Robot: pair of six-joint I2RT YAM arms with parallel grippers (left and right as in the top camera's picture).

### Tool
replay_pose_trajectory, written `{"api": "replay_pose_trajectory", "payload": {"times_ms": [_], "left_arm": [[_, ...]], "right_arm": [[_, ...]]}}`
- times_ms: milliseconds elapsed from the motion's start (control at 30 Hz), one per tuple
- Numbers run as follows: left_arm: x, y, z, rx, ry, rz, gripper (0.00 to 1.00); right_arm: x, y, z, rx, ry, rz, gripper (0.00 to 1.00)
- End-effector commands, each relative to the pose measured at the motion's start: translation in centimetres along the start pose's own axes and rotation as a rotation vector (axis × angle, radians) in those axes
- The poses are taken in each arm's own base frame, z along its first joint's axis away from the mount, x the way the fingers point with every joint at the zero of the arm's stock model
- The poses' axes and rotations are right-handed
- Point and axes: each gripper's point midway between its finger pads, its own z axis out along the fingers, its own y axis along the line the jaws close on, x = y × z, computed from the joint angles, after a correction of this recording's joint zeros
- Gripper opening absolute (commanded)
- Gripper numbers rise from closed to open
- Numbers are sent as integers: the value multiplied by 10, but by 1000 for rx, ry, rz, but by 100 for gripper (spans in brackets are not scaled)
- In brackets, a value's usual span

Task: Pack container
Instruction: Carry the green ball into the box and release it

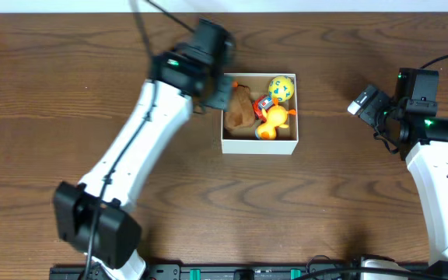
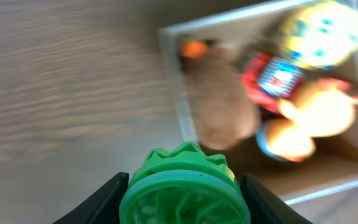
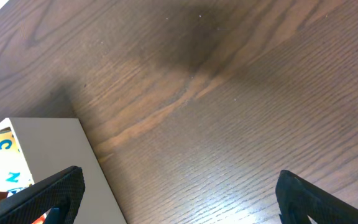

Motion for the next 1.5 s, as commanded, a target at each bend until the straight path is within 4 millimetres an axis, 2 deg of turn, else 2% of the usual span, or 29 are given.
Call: {"api": "replay_pose_trajectory", "payload": {"times_ms": [0,133,267,333,400,467,600,667,800,867,1000,1133,1333,1467], "left_arm": [[9,-29,23,23,43,50,48],[20,-61,47,43,80,114,48],[32,-79,66,49,116,152,48],[35,-83,68,51,125,162,72],[33,-84,67,54,114,163,87],[27,-85,63,60,92,159,92],[6,-91,53,82,16,154,93],[-7,-96,52,98,-39,173,90],[-38,-107,48,124,-176,291,59],[-50,-112,45,128,-234,344,50],[-69,-112,50,124,-307,372,46],[-70,-104,76,112,-287,359,43],[-50,-99,132,95,-191,359,41],[-37,-96,159,87,-138,362,38]], "right_arm": [[-1,0,0,-1,1,15,99],[-1,0,0,-1,1,15,99],[-1,0,0,-1,1,15,99],[-1,0,0,-1,1,15,99],[-1,0,0,-1,1,15,99],[-1,0,0,-1,1,15,99],[-1,0,0,-1,1,15,99],[-1,0,0,-1,1,15,99],[-1,0,0,-1,1,15,99],[-1,0,0,-1,1,15,99],[-1,0,0,-1,1,15,99],[-1,0,0,-1,1,15,99],[-1,0,0,-1,1,15,99],[-1,0,0,-1,1,15,99]]}}
